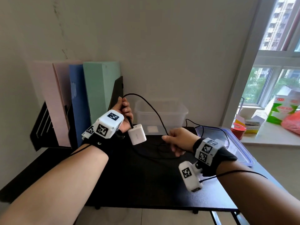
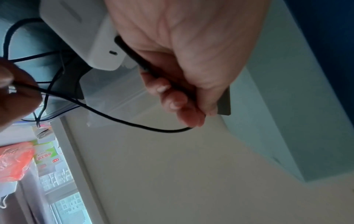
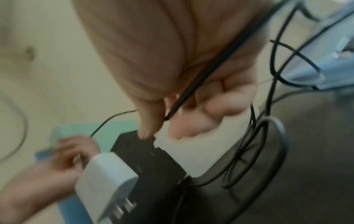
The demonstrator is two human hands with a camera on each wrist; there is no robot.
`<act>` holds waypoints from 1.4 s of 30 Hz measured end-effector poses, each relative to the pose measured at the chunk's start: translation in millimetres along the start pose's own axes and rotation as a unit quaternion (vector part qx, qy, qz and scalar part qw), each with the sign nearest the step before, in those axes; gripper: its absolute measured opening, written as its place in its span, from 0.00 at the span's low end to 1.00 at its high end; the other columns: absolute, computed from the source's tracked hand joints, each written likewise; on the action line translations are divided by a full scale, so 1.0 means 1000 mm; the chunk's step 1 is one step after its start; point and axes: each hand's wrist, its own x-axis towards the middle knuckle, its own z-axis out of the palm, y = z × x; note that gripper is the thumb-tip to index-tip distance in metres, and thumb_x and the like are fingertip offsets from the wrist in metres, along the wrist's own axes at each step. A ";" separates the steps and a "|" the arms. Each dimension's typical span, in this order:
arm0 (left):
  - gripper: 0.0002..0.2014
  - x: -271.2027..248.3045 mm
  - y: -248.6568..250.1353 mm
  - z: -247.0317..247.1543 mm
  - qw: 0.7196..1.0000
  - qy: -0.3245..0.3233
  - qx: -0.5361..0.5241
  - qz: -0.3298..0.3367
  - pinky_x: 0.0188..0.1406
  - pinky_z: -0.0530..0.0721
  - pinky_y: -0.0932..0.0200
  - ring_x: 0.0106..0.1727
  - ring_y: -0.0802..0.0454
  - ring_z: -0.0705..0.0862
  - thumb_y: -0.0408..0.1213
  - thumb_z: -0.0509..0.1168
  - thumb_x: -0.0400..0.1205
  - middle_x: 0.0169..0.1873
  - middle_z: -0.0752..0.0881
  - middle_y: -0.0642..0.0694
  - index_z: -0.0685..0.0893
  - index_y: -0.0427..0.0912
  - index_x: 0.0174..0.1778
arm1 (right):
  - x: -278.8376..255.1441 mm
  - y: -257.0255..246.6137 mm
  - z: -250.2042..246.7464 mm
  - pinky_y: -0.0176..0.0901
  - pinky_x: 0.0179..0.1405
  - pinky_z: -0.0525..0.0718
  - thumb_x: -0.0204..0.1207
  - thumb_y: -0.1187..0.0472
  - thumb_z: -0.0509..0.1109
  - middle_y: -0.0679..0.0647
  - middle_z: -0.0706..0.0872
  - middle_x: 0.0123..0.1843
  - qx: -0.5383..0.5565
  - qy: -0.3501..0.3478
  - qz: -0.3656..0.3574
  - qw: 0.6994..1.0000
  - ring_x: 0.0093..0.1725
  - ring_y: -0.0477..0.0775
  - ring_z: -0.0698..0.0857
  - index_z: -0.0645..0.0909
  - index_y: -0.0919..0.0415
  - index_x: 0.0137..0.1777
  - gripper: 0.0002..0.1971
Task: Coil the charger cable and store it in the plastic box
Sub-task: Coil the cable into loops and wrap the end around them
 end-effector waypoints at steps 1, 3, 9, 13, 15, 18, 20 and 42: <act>0.17 0.000 -0.001 0.000 1.000 0.026 0.009 -0.001 0.11 0.70 0.75 0.13 0.64 0.75 0.45 0.65 0.78 0.16 0.81 0.55 0.87 0.47 0.23 | 0.000 -0.001 -0.003 0.38 0.23 0.78 0.81 0.48 0.62 0.53 0.81 0.27 -0.096 0.046 -0.018 0.994 0.23 0.51 0.81 0.75 0.60 0.39 0.16; 0.19 -0.001 -0.003 0.003 0.997 0.064 0.034 -0.011 0.14 0.73 0.74 0.16 0.65 0.80 0.48 0.57 0.84 0.18 0.84 0.56 0.84 0.48 0.30 | -0.001 -0.006 -0.007 0.43 0.39 0.81 0.80 0.43 0.59 0.53 0.85 0.37 -0.273 0.118 -0.045 0.954 0.38 0.55 0.84 0.79 0.56 0.39 0.19; 0.13 -0.007 -0.016 0.015 0.991 0.055 0.112 -0.041 0.20 0.82 0.71 0.28 0.60 0.90 0.46 0.57 0.85 0.26 0.91 0.52 0.81 0.46 0.40 | -0.006 -0.036 -0.004 0.42 0.42 0.75 0.78 0.40 0.60 0.48 0.88 0.53 -0.440 0.114 -0.127 0.882 0.55 0.55 0.84 0.84 0.47 0.52 0.17; 0.13 -0.008 -0.024 0.019 0.985 0.015 0.165 -0.052 0.29 0.87 0.66 0.35 0.55 0.92 0.46 0.56 0.85 0.32 0.93 0.48 0.80 0.44 0.40 | -0.008 -0.057 -0.005 0.48 0.56 0.80 0.80 0.52 0.60 0.51 0.85 0.58 -0.430 0.050 -0.206 0.878 0.59 0.56 0.82 0.83 0.47 0.60 0.14; 0.13 -0.009 -0.028 0.020 0.980 0.004 0.193 -0.047 0.33 0.88 0.62 0.35 0.53 0.92 0.46 0.57 0.85 0.33 0.93 0.46 0.80 0.43 0.41 | -0.008 -0.066 -0.006 0.48 0.56 0.80 0.79 0.58 0.61 0.53 0.85 0.57 -0.391 0.033 -0.252 0.885 0.55 0.56 0.83 0.83 0.53 0.58 0.12; 0.13 -0.010 -0.030 0.021 0.973 -0.008 0.227 -0.034 0.34 0.88 0.58 0.31 0.52 0.91 0.44 0.57 0.85 0.30 0.92 0.45 0.81 0.40 0.43 | -0.007 -0.075 -0.009 0.46 0.52 0.81 0.76 0.65 0.64 0.55 0.86 0.52 -0.298 0.055 -0.297 0.905 0.50 0.55 0.83 0.78 0.61 0.55 0.09; 0.14 -0.012 -0.031 0.024 0.970 -0.031 0.239 -0.034 0.36 0.89 0.57 0.32 0.51 0.91 0.42 0.56 0.86 0.30 0.91 0.44 0.83 0.39 0.42 | -0.006 -0.079 -0.013 0.40 0.49 0.82 0.75 0.67 0.66 0.53 0.85 0.50 -0.245 0.068 -0.309 0.916 0.49 0.52 0.84 0.75 0.60 0.52 0.08; 0.17 -0.017 -0.021 0.037 0.917 -0.130 0.329 -0.184 0.11 0.63 0.71 0.11 0.63 0.64 0.47 0.56 0.82 0.14 0.70 0.53 0.82 0.40 0.38 | 0.018 -0.067 -0.039 0.32 0.26 0.78 0.74 0.46 0.71 0.52 0.78 0.22 -0.045 0.096 -0.185 0.977 0.19 0.44 0.76 0.85 0.66 0.40 0.19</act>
